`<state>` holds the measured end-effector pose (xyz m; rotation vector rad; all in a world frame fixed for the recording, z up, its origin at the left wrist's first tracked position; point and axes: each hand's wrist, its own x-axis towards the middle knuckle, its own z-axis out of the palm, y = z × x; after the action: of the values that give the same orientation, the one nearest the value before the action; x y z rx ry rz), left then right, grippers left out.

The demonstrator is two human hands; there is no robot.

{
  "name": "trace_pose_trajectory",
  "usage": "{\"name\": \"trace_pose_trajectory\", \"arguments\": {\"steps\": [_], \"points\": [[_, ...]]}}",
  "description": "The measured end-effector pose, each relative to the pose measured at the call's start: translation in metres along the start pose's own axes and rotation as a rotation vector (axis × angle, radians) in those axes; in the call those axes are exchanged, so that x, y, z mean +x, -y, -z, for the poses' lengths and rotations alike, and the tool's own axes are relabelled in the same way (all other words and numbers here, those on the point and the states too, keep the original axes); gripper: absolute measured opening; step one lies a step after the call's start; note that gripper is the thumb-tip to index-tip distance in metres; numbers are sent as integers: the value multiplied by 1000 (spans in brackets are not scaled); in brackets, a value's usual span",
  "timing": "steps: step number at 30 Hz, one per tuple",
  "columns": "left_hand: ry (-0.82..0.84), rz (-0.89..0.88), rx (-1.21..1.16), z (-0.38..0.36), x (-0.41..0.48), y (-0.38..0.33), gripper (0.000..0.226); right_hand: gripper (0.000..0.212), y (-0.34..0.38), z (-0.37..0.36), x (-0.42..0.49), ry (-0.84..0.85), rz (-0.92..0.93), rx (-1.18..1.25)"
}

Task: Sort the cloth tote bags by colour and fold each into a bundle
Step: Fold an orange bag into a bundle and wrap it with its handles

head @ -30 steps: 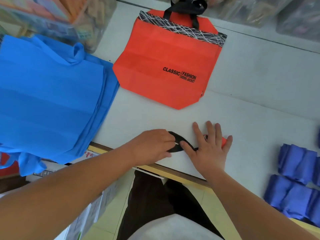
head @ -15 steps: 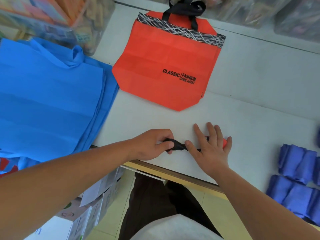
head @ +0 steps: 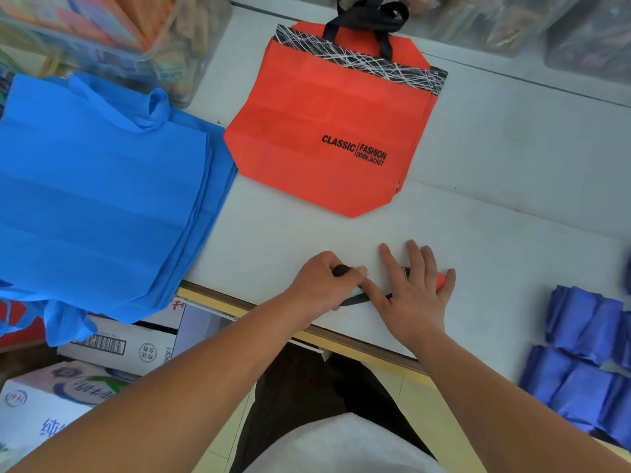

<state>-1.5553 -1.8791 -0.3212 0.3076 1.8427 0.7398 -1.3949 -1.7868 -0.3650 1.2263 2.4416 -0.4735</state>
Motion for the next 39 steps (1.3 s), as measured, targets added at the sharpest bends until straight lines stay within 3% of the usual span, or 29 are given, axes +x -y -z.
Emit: {"name": "trace_pose_trajectory", "arguments": {"steps": [2,5,10,13,15,19,23,26,28,33,37,39], "points": [[18,-59,134,4,1,4,35,69,0,-1,0,-4,-4,-5],[-73,-56,148,6,6,6,32,59,-1,1,-1,1,16,69],[-91,-15,208,3,7,5,33,63,-23,6,-9,-170,38,480],[-123,-12,214,0,8,4,33,73,-43,15,-18,-249,-202,522],[-132,-13,212,-2,7,3,31,81,-48,26,-19,-164,-393,535],[-124,-28,228,-7,3,-4,28,71,-43,41,-13,5,-572,830],[-115,-46,296,-7,0,-7,27,37,-37,45,-8,78,-605,1151],[-80,-36,254,-4,-7,-12,28,30,-33,58,-20,89,-484,1251],[-38,-18,215,-2,-15,-20,29,24,-35,77,-38,52,-284,1209],[131,-53,196,-5,-44,-53,31,32,-41,130,-87,-25,192,992],[231,-194,196,-18,-74,-88,29,33,-44,152,-103,-99,417,911],[259,-259,210,-22,-87,-102,27,36,-46,159,-107,-108,436,950]]}}
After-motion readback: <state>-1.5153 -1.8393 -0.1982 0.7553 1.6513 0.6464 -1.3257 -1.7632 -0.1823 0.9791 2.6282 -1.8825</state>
